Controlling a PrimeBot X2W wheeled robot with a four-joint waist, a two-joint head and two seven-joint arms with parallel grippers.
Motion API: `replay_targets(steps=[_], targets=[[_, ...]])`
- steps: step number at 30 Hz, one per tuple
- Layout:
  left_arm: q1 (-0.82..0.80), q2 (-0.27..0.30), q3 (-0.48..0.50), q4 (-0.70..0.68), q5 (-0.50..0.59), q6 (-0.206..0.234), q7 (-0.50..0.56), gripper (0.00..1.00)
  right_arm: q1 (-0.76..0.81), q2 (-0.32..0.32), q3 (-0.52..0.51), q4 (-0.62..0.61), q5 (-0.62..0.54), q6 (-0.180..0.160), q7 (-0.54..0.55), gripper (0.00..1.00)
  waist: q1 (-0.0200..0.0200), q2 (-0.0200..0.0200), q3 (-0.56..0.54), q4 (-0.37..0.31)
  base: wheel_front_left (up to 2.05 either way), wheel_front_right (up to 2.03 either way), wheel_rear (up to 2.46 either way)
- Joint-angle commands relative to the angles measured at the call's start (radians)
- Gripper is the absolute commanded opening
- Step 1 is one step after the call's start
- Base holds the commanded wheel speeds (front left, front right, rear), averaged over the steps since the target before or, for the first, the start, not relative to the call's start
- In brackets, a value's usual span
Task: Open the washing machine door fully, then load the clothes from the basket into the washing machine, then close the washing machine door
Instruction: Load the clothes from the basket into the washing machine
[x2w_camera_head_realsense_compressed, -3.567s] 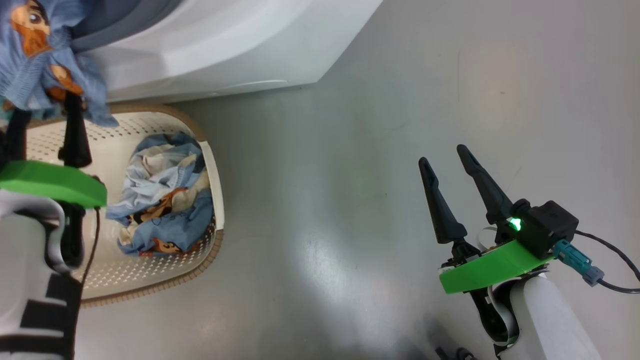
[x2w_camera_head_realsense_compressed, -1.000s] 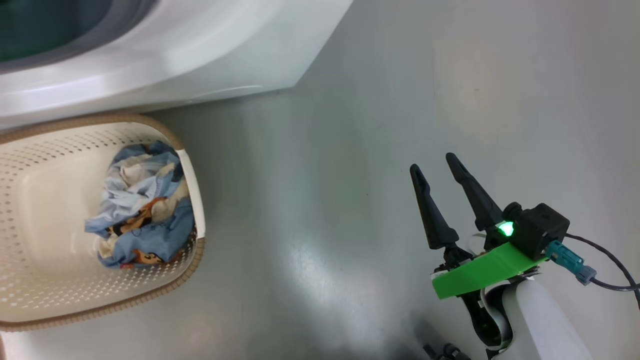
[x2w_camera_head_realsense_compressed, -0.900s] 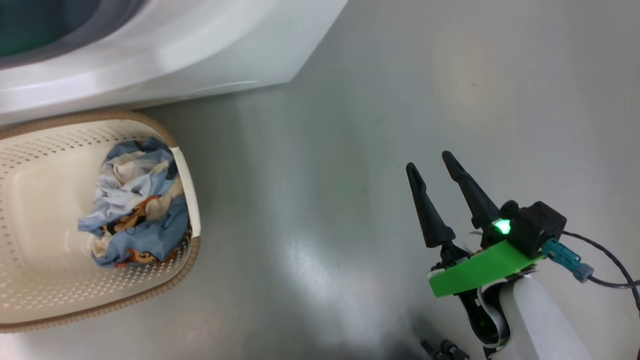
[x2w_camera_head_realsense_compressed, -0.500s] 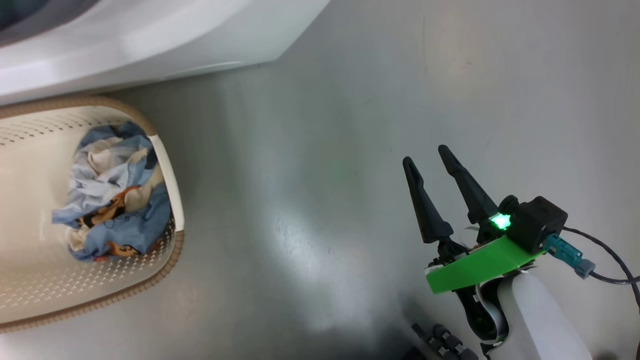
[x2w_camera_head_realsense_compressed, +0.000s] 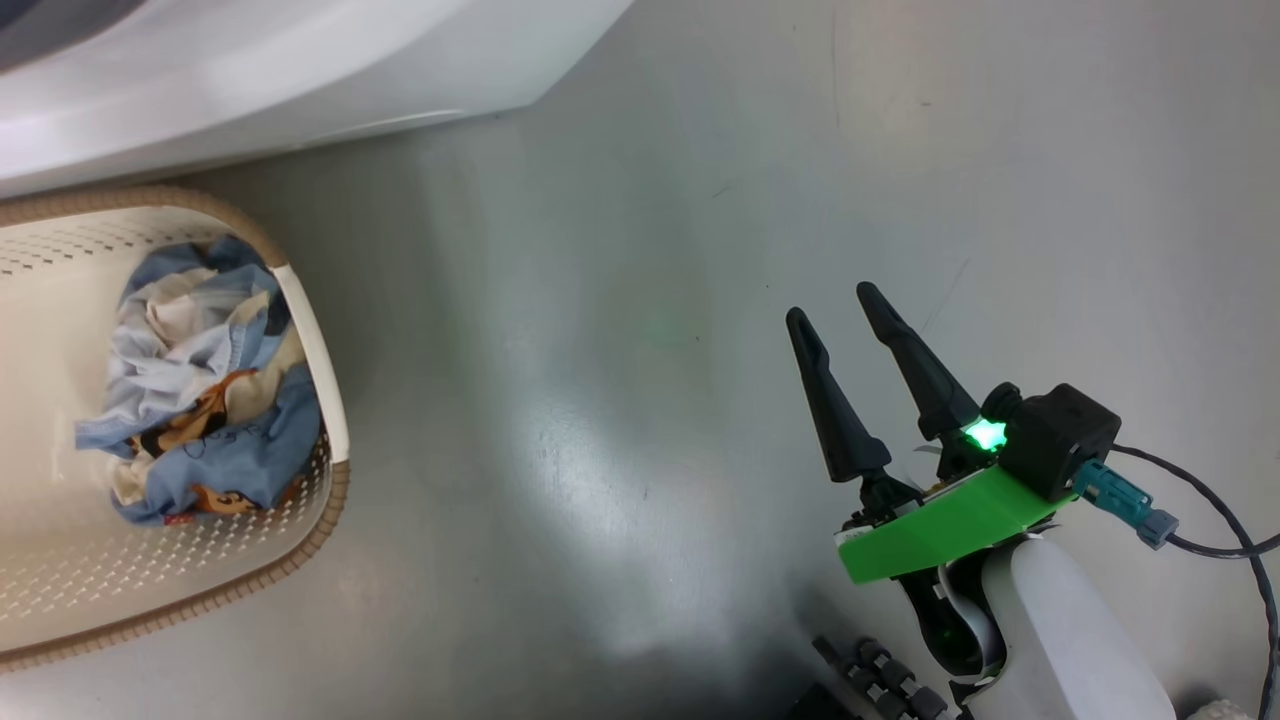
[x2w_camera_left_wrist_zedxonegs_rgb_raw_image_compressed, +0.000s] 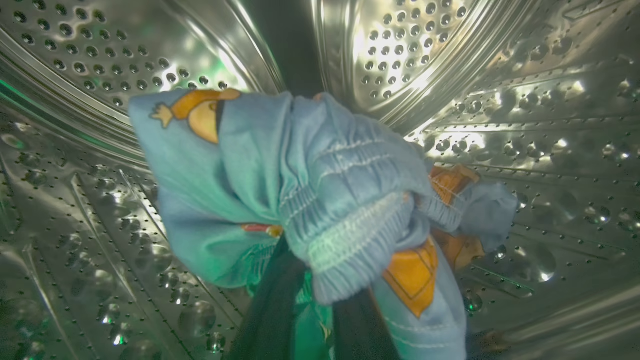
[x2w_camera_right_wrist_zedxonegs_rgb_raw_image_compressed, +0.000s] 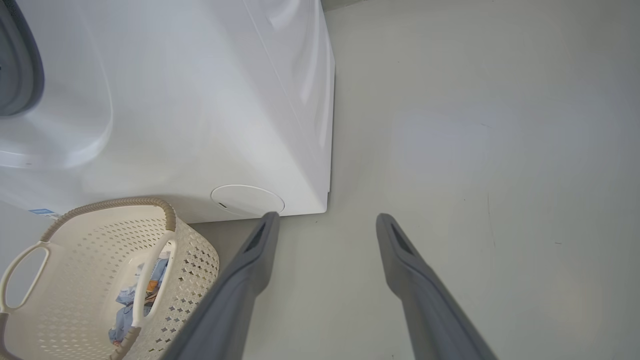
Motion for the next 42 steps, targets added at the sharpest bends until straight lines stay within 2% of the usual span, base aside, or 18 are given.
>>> replay_targets(steps=[1,5,6,7,8,9,10,11,17,33,42], targets=[[-0.009,0.044,0.003,-0.003,-0.006,-0.004,0.0,0.0,0.017,0.004,0.025,-0.013,0.007,0.001,-0.005,1.0,0.0,0.0,-0.003,-0.001,0.0,0.0,0.0],[0.0,0.037,0.002,0.039,-0.029,-0.01,0.008,0.0,0.019,0.004,0.026,-0.011,0.006,0.001,-0.005,1.0,0.0,0.0,-0.008,-0.003,0.0,0.0,0.0],[0.001,0.036,0.002,0.049,-0.034,-0.01,0.012,0.09,0.019,0.004,0.025,-0.011,0.005,0.001,-0.005,1.0,0.0,0.0,-0.008,-0.003,0.0,0.0,0.0],[0.0,0.036,0.001,0.058,-0.036,-0.011,0.017,0.33,0.019,0.004,0.024,-0.011,0.004,0.001,-0.005,1.0,0.0,0.0,-0.009,-0.003,0.0,0.0,0.0],[0.0,0.037,-0.004,0.062,-0.035,-0.012,0.017,0.49,0.019,0.004,0.022,-0.011,0.003,0.001,-0.005,1.0,0.0,0.0,-0.01,-0.003,0.0,0.0,0.0],[0.0,0.036,-0.005,0.067,-0.038,-0.012,0.014,0.85,0.02,0.004,0.021,-0.01,0.003,0.001,-0.005,1.0,0.0,0.0,-0.012,-0.003,0.0,0.0,0.0],[0.0,0.034,-0.005,0.071,-0.04,-0.012,0.012,0.96,0.021,0.004,0.019,-0.009,0.002,0.001,-0.005,1.0,0.0,0.0,-0.014,-0.001,0.0,0.0,0.0],[-0.002,0.033,-0.008,0.074,-0.038,-0.01,0.01,1.0,0.022,0.004,0.016,-0.008,0.001,0.001,-0.005,1.0,0.0,0.0,-0.015,0.0,0.0,0.0,0.0],[0.012,0.022,-0.014,0.086,-0.04,0.008,-0.025,1.0,0.019,0.004,0.009,-0.006,0.001,0.001,-0.005,1.0,0.0,0.0,-0.04,0.009,0.0,0.0,0.0],[0.146,-0.029,-0.024,0.085,-0.079,0.013,-0.117,1.0,0.022,0.004,-0.037,0.008,-0.032,0.001,-0.005,1.0,0.0,0.0,-0.143,0.086,0.0,0.0,0.0],[0.248,-0.067,-0.034,0.02,-0.1,0.018,-0.169,1.0,0.034,0.004,-0.052,0.031,-0.064,0.001,-0.005,1.0,0.0,0.0,-0.237,0.141,0.0,0.0,0.0]])
